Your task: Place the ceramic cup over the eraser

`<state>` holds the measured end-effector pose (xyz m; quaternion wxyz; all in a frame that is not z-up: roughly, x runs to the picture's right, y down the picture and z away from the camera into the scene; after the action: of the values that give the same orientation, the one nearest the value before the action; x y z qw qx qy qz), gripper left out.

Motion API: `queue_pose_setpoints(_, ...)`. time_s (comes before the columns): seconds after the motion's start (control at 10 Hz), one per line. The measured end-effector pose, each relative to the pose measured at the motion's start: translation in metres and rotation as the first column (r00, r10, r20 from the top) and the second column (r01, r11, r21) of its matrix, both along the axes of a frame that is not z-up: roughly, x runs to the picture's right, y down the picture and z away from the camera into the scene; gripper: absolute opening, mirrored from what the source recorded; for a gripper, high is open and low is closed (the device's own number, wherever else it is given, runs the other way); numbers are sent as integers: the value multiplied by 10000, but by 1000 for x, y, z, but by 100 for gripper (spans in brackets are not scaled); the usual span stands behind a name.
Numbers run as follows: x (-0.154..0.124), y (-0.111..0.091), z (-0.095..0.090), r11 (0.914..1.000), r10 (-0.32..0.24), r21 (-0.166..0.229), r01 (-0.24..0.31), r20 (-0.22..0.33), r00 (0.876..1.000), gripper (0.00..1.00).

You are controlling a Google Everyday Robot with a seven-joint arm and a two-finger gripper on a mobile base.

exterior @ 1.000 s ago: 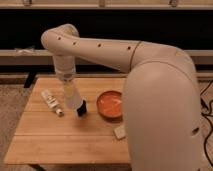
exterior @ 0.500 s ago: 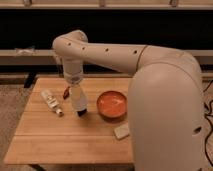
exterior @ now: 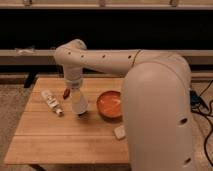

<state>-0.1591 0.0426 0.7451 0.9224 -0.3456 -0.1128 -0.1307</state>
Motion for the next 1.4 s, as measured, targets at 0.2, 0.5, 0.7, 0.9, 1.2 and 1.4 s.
queue_pose_setpoints(0.2, -2, 17, 12, 9999, 9, -163, -10, -16, 10000, 10)
queue_pose_setpoints(0.5, -4, 38, 23, 9996, 71, -290, -66, 172, 9998, 42)
queue_pose_setpoints(0.7, -4, 45, 26, 9996, 89, -283, -82, 269, 9996, 61)
queue_pose_setpoints(0.9, -6, 47, 28, 9998, 87, -206, -80, 345, 9994, 78)
queue_pose_setpoints(1.2, -8, 44, 33, 10000, -8, -15, 8, 355, 9994, 80)
queue_pose_setpoints(1.4, -17, 35, 32, 9997, -173, 199, 164, 480, 9987, 80)
